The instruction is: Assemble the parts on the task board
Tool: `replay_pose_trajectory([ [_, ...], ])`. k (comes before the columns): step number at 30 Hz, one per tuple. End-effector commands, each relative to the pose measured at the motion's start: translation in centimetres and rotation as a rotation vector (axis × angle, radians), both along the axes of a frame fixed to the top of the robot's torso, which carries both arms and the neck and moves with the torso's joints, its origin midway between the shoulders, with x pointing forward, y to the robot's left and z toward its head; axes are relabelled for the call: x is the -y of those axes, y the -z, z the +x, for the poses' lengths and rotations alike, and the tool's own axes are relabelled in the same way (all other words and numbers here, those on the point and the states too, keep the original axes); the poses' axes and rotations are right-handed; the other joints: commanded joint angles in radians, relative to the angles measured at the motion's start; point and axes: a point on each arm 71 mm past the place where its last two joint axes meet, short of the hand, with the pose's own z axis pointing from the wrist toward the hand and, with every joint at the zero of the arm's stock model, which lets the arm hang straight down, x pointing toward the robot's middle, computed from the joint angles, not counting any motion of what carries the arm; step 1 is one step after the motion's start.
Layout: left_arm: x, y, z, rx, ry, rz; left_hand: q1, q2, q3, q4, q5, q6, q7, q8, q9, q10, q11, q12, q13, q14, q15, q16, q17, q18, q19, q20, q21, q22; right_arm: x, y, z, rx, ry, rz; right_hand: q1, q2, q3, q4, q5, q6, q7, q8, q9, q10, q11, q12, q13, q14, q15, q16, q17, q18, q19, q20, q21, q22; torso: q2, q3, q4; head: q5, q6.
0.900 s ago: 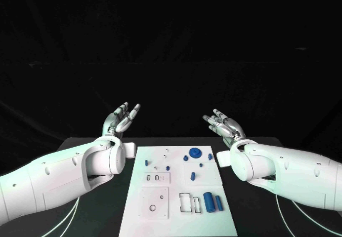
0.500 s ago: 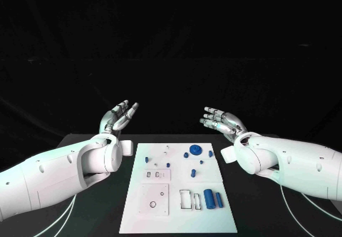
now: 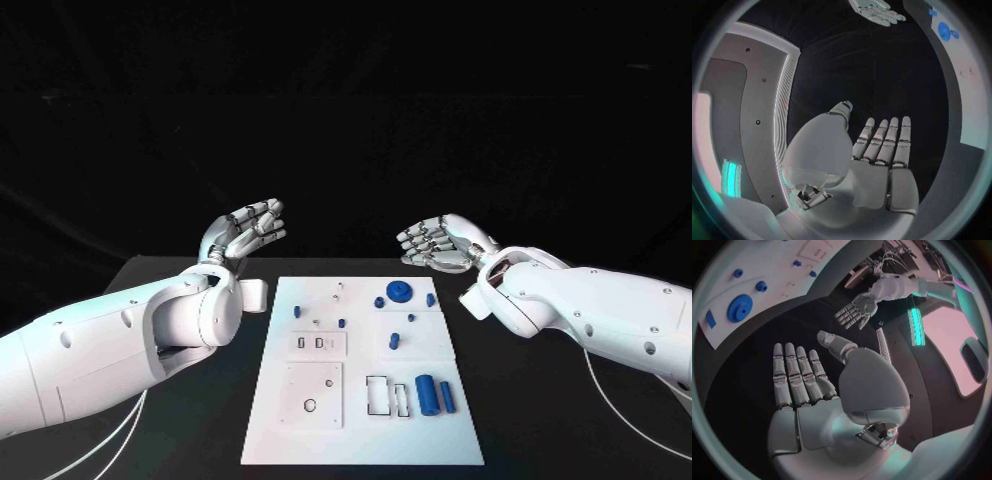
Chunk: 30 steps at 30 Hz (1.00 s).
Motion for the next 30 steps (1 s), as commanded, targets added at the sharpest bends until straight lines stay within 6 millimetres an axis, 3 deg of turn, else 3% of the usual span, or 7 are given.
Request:
replay_pose_trajectory([
  [1,0.6,-0.7,-0.3,0.022,0.067,-0.017,0.016,-0.002,-0.005,-0.005,-0.012,0.036,0.114,0.019,0.009,0.059,-0.001,0.012,0.005,0.067,-0.008,0.03,0.011,0.014,0.04,-0.002,0.025,0.009,-0.7,-0.1,-0.1,0.075,-0.101,-0.267,0.021,-0.007,-0.016,-0.018,-0.009,0.086,0.032,0.018,0.016,0.11,-0.024,-0.023,0.004,0.121,-0.029,0.015,0.02,0.022,0.106,-0.016,0.009,-0.01,0.028,-0.0018,0.0053,-0.003,-0.001],
  [5,0.6,-1.4,-0.7,0.045,0.098,-0.009,0.042,-0.008,-0.002,-0.014,-0.03,0.135,0.096,0.064,0.034,0.214,-0.011,0.034,0.013,0.17,-0.029,0.073,0.026,0.035,0.111,-0.004,0.067,0.019,-1.1,-0.5,0.0,0.102,-0.138,-0.41,0.013,-0.014,-0.026,-0.012,-0.033,0.108,0.019,0.016,0.023,0.16,-0.039,-0.031,0.005,0.175,-0.048,0.023,0.039,0.021,0.155,-0.034,0.016,-0.011,0.05,-0.0027,0.0098,-0.007,-0.002],
  [11,1.0,-2.4,-1.6,0.06,0.146,-0.004,0.068,-0.023,0.001,-0.023,-0.04,0.165,0.083,0.085,0.042,0.259,-0.028,0.023,0.011,0.264,-0.055,0.099,0.041,0.061,0.182,-0.005,0.095,0.016,-1.9,-1.1,0.0,0.155,-0.173,-0.581,0.014,-0.026,-0.039,0.004,-0.052,0.136,0.005,0.009,0.032,0.208,-0.057,-0.054,0.005,0.266,-0.078,0.042,0.08,0.022,0.238,-0.065,0.033,-0.008,0.082,-0.0081,0.0154,-0.017,0.001],
  [18,1.7,-3.4,-2.7,0.069,0.199,-0.01,0.076,-0.03,0.001,-0.029,-0.045,0.17,0.081,0.088,0.043,0.265,-0.03,0.021,0.011,0.27,-0.056,0.098,0.043,0.062,0.187,-0.005,0.095,0.013,-2.9,-1.8,-0.1,0.226,-0.169,-0.701,0.02,-0.055,-0.102,0.037,-0.081,0.164,-0.02,-0.01,0.042,0.261,-0.095,-0.074,0.012,0.516,-0.149,0.192,0.221,0.019,0.455,-0.155,0.173,0.061,0.107,-0.013,0.019,-0.023,-0.001],
  [23,2.0,-3.7,-3.3,0.066,0.22,-0.015,0.074,-0.032,0.0,-0.028,-0.047,0.166,0.083,0.087,0.042,0.262,-0.029,0.015,0.01,0.273,-0.057,0.095,0.043,0.063,0.197,-0.005,0.098,0.011,-3.9,-2.2,-0.2,0.278,-0.158,-0.719,0.029,-0.071,-0.114,0.066,-0.047,0.21,-0.039,-0.024,0.06,0.265,-0.111,-0.076,0.018,0.6,-0.168,0.46,0.415,0.015,0.54,-0.187,0.324,0.162,0.119,-0.015,0.0218,-0.024,-0.002],
  [26,2.2,-3.9,-3.5,0.066,0.23,-0.018,0.074,-0.032,-0.001,-0.027,-0.047,0.165,0.084,0.086,0.042,0.259,-0.028,0.013,0.01,0.274,-0.057,0.094,0.043,0.063,0.202,-0.005,0.099,0.011,-4.2,-2.1,0.0,0.282,-0.16,-0.727,0.03,-0.08,-0.103,0.083,-0.043,0.212,-0.038,-0.043,0.071,0.256,-0.113,-0.076,0.019,0.611,-0.169,0.756,0.677,0.012,0.532,-0.187,0.428,0.245,0.125,-0.0168,0.0242,-0.025,-0.004],
  [30,2.3,-4.1,-3.7,0.07,0.239,-0.022,0.072,-0.035,-0.003,-0.026,-0.047,0.164,0.084,0.087,0.042,0.256,-0.028,0.009,0.01,0.277,-0.058,0.093,0.044,0.064,0.21,-0.006,0.102,0.011,-4.5,-1.9,0.2,0.281,-0.168,-0.733,0.035,-0.085,-0.082,0.093,-0.03,0.222,-0.041,-0.05,0.084,0.254,-0.113,-0.076,0.021,0.643,-0.17,0.974,0.898,-0.019,0.575,-0.185,0.679,0.54,0.129,-0.0188,0.0273,-0.024,-0.007],
])
